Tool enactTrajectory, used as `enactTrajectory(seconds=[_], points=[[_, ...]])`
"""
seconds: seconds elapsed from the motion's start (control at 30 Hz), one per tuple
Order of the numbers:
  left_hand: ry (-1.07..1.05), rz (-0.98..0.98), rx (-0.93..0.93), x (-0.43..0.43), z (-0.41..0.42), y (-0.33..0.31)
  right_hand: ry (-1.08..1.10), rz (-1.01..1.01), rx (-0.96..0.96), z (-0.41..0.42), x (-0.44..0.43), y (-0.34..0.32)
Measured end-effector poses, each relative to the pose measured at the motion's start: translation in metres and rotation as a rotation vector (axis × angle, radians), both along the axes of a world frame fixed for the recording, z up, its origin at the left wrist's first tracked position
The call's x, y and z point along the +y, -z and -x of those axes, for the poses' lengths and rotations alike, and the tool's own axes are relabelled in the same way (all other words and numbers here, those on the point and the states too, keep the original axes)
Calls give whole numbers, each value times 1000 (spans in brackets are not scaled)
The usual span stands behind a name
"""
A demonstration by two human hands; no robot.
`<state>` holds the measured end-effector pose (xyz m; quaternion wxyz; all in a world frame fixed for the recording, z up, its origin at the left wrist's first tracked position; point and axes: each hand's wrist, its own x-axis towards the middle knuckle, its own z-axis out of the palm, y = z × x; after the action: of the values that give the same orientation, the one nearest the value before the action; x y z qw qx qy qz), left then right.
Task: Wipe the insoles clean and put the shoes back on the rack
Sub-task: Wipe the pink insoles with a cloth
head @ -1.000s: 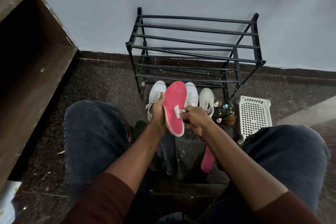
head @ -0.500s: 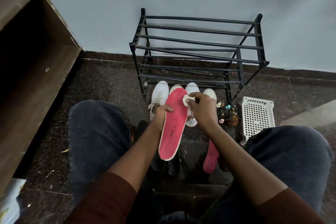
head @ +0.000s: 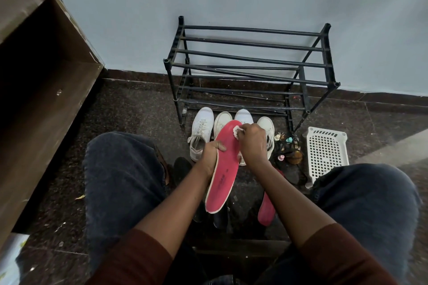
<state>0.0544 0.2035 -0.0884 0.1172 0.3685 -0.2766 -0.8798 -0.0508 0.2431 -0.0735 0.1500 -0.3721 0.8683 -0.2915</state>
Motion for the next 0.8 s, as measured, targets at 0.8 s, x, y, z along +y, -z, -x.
enactTrajectory(seconds=[0.8], points=[[95,-95,-32,3,-4,-1,1,14,16,15,12,9]])
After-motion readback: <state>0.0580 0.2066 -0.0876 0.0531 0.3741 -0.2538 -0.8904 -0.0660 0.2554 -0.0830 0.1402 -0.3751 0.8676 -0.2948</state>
